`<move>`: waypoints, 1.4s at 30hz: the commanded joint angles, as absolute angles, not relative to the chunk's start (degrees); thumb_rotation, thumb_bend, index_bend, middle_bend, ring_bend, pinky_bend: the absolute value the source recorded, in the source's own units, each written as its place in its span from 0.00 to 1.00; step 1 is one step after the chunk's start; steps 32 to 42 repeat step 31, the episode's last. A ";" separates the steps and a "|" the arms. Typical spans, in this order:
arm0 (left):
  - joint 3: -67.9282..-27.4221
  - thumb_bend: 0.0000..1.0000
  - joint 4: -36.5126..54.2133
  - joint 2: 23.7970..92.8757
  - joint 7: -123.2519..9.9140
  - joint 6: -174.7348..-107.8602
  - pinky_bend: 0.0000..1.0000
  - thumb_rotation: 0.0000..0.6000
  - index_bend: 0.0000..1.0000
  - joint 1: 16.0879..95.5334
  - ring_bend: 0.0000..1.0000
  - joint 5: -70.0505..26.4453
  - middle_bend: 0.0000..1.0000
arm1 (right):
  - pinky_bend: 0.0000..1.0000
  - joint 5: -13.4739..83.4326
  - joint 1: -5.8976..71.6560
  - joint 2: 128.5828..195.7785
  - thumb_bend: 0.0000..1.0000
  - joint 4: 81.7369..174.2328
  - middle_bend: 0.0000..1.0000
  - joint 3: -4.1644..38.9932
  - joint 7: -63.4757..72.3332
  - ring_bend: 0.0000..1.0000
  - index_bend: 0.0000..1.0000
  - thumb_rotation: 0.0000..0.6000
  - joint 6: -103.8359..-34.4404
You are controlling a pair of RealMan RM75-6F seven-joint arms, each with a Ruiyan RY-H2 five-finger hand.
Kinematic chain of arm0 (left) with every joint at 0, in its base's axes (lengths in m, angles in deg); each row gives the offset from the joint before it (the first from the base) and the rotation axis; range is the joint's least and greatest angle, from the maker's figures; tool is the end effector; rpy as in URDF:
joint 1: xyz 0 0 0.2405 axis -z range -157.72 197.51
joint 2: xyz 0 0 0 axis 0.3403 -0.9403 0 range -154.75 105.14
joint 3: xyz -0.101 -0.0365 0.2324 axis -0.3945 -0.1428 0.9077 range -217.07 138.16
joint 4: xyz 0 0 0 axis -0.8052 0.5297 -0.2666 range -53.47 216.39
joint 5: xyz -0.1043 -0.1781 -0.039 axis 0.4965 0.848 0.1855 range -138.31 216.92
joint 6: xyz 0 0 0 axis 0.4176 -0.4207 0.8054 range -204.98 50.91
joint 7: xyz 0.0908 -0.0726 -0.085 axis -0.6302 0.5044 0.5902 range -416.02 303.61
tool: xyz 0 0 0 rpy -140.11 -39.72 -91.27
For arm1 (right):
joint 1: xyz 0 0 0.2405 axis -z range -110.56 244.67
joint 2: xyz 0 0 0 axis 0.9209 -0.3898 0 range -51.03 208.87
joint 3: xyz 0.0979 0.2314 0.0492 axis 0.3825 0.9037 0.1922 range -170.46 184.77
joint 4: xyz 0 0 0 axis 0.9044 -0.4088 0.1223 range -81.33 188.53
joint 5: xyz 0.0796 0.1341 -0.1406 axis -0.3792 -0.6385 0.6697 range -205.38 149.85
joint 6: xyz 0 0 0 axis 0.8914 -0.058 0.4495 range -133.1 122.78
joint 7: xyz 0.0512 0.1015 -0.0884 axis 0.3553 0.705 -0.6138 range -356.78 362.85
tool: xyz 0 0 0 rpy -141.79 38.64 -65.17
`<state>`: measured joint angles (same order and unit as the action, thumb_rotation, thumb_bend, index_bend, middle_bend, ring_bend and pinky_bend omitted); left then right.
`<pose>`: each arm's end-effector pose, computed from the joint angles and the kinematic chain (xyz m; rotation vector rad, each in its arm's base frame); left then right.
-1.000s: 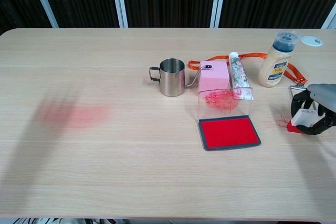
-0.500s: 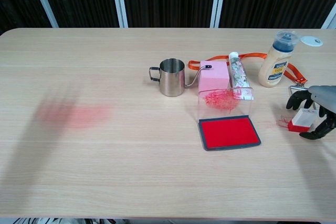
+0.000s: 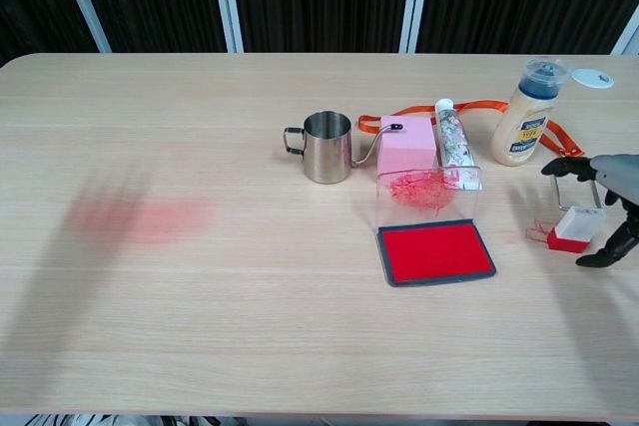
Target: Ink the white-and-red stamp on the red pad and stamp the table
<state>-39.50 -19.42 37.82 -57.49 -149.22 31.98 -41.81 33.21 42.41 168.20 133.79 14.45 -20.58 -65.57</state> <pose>-0.2842 0.1997 0.1206 -1.5334 -1.1428 -0.8526 -0.2741 -0.2824 -0.0055 1.6050 -1.0801 0.6297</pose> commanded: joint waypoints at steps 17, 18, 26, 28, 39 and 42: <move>-40.08 0.00 -17.48 38.82 -60.26 -151.13 0.00 1.00 0.00 31.79 0.00 -42.39 0.00 | 0.25 57.01 56.32 143.21 0.14 149.63 0.01 6.28 -11.60 0.02 0.02 1.00 -89.08; -40.10 0.00 -17.11 38.99 -61.03 -151.30 0.00 1.00 0.00 31.75 0.00 -42.31 0.00 | 0.24 57.75 57.51 143.12 0.13 148.66 0.00 5.84 -10.93 0.01 0.01 1.00 -90.77; -40.47 0.00 -16.25 40.03 -63.36 -152.71 0.00 1.00 0.00 31.46 0.00 -42.42 0.00 | 0.22 60.93 60.18 144.67 0.12 144.85 0.00 6.52 -8.51 0.00 0.00 1.00 -95.81; -40.58 0.00 -16.11 40.15 -63.26 -153.02 0.00 1.00 0.00 31.37 0.00 -42.49 0.00 | 0.22 61.02 60.29 144.84 0.12 144.37 0.00 6.66 -8.16 0.00 0.00 1.00 -95.64; -40.73 0.00 -16.13 40.21 -63.01 -153.16 0.00 1.00 0.00 31.25 0.00 -42.19 0.00 | 0.22 60.91 60.32 145.06 0.12 143.80 0.00 6.83 -7.60 0.00 0.00 1.00 -94.97; -40.73 0.00 -16.13 40.21 -63.01 -153.16 0.00 1.00 0.00 31.25 0.00 -42.19 0.00 | 0.22 60.91 60.32 145.06 0.12 143.80 0.00 6.83 -7.60 0.00 0.00 1.00 -94.97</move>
